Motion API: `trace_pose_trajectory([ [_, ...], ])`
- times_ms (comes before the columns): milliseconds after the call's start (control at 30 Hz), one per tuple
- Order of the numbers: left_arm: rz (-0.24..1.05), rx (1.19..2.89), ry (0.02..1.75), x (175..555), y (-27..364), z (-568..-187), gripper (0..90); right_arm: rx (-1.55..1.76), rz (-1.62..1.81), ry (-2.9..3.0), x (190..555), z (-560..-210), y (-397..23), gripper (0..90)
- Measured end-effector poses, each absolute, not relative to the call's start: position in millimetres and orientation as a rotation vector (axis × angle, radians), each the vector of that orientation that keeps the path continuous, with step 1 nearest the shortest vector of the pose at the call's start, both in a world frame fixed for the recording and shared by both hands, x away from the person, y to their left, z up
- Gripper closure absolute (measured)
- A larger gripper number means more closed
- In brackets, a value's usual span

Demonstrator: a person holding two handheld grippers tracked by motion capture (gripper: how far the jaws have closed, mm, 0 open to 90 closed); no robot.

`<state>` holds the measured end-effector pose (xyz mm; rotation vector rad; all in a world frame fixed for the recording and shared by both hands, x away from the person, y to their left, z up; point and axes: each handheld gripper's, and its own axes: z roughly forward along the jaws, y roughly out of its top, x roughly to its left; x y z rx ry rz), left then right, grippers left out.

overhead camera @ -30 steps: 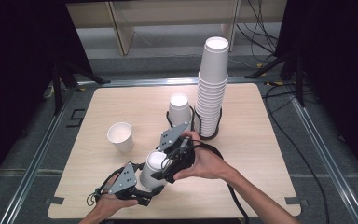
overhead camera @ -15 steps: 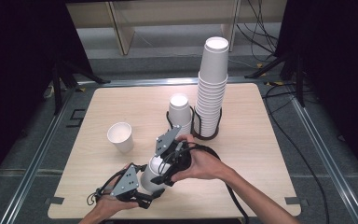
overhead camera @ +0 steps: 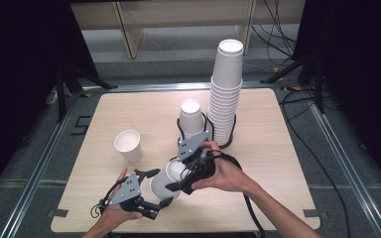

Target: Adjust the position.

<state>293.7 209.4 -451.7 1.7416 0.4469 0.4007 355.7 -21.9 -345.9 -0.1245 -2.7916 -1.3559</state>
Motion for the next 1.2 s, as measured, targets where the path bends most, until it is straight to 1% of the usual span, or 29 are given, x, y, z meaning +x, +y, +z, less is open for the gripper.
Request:
trace_pose_trajectory([
  [33,0.391,1.714,0.452,294.8,209.5,-452.3,6.9,-0.133,-1.372,-2.791,355.8,-344.9,-24.7,23.4],
  [100,0.397,1.723,0.463,295.5,213.6,-451.0,8.1,-0.217,-1.407,-2.772,355.3,-341.4,-34.3,23.4],
  [233,0.375,1.680,0.487,297.5,216.4,-449.2,14.8,-0.229,-1.570,-2.724,362.5,-338.5,-49.3,23.4],
  [500,0.330,1.621,0.538,299.5,219.6,-448.3,14.5,-0.325,-1.775,-2.567,367.7,-345.6,-69.4,23.5],
  [767,0.338,1.610,0.526,297.9,219.7,-446.7,14.4,-0.338,-1.810,-2.500,368.7,-357.3,-71.8,23.6],
  [833,0.328,1.582,0.520,298.4,218.4,-447.2,14.5,-0.323,-1.814,-2.496,368.3,-358.5,-70.7,23.6],
  [900,0.335,1.602,0.528,297.3,219.5,-445.9,14.3,-0.333,-1.803,-2.477,367.3,-359.6,-69.6,23.6],
  [1000,0.345,1.605,0.525,297.1,218.9,-445.8,12.2,-0.317,-1.808,-2.467,366.9,-361.2,-67.7,23.7],
  [1100,0.360,1.604,0.524,297.0,217.8,-445.9,4.9,-0.314,-1.788,-2.444,365.1,-362.9,-65.3,23.7],
  [1200,0.365,1.607,0.517,296.8,218.0,-445.7,0.9,-0.285,-1.798,-2.452,364.6,-365.4,-62.3,23.7],
])
